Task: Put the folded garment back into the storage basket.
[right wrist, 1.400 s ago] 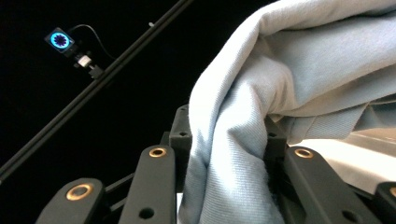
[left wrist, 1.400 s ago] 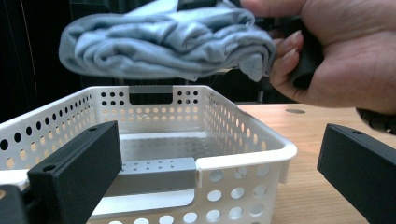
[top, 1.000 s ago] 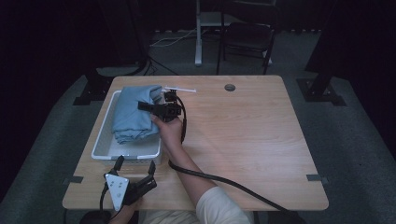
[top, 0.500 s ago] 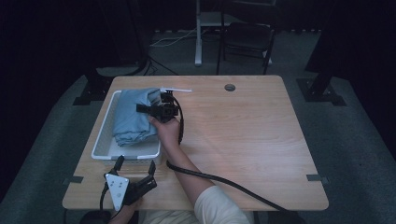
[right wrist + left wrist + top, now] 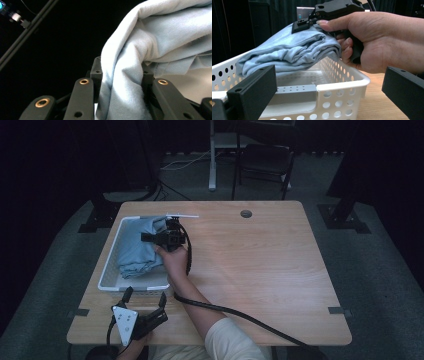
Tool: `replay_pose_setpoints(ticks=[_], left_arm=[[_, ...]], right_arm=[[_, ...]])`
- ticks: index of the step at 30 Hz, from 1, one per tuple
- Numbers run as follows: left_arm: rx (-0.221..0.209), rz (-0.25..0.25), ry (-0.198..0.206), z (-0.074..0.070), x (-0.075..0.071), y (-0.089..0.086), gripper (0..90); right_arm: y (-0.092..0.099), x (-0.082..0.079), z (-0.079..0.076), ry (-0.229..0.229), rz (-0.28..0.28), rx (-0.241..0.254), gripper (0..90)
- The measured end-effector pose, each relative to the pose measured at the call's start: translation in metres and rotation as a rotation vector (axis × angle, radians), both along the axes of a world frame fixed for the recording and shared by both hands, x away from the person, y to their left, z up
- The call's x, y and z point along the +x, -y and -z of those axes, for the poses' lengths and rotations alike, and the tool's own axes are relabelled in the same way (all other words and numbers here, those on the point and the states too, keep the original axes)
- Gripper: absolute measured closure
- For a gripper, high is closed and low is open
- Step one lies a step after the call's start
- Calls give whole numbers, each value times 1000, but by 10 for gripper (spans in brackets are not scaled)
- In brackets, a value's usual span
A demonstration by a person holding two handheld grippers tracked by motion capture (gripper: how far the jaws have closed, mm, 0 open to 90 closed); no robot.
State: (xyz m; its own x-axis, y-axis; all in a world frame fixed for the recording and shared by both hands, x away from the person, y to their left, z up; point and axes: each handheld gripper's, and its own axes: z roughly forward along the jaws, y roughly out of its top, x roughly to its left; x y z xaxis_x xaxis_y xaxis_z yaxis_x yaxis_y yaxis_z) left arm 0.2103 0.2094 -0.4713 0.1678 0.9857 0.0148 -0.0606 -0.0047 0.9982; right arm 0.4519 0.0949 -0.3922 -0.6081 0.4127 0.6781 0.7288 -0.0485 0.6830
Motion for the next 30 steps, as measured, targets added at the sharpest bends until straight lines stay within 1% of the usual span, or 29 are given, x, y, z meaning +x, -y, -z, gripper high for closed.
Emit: replay_pose_setpoints(ticks=[1, 4, 7, 9, 10, 12, 13, 15, 16, 17, 18, 19, 21, 22, 24, 25, 26, 27, 28, 29, 30], left_arm=[[0, 0, 0, 0, 0, 0, 11], [0, 0, 0, 0, 0, 0, 11], [0, 0, 0, 0, 0, 0, 11], [0, 0, 1, 0, 0, 0, 11], [-1, 0, 2, 0, 0, 0, 11], [-2, -1, 2, 0, 0, 0, 11], [0, -2, 1, 0, 0, 0, 11], [2, -6, -2, 0, 0, 0, 11], [3, -6, -2, 0, 0, 0, 11], [3, -6, -2, 0, 0, 0, 11], [3, -6, -3, 0, 0, 0, 11], [4, -7, -3, 0, 0, 0, 11], [3, -7, -2, 0, 0, 0, 11], [4, -7, -3, 0, 0, 0, 11], [3, -7, -2, 0, 0, 0, 11], [2, -6, -2, 0, 0, 0, 11], [2, -6, -2, 0, 0, 0, 11], [2, -5, -1, 0, 0, 0, 11], [0, -5, 1, 0, 0, 0, 11], [0, -5, 1, 0, 0, 0, 11], [-1, -4, 2, 0, 0, 0, 11]], right_arm=[[-1, 0, -1, -3, -1, -14, 673], [-6, 0, -2, 5, -11, -50, 656], [-10, 1, -2, -21, -33, -92, 581], [-12, 3, -2, -29, -52, -127, 565], [-13, 2, -3, -24, -59, -147, 555], [-12, 0, -6, 11, -60, -188, 550], [-12, 0, -6, 13, -74, -213, 531], [-10, 0, -6, 18, -71, -236, 511], [-10, 0, -5, 17, -80, -245, 475], [-10, 1, -4, 2, -103, -246, 450], [-11, 0, -4, 4, -117, -261, 446], [-12, -3, -5, 26, -122, -287, 422], [-14, -5, -5, 25, -147, -304, 402], [-16, -7, -5, 35, -159, -325, 383], [-21, -10, -3, 57, -182, -398, 325], [-23, -11, -3, 64, -181, -425, 317], [-23, -11, -3, 64, -181, -425, 317], [-24, -13, -3, 81, -175, -448, 309], [-26, -18, -4, 116, -169, -484, 264], [-26, -18, -4, 116, -169, -484, 264], [-26, -21, -5, 144, -159, -501, 235]])
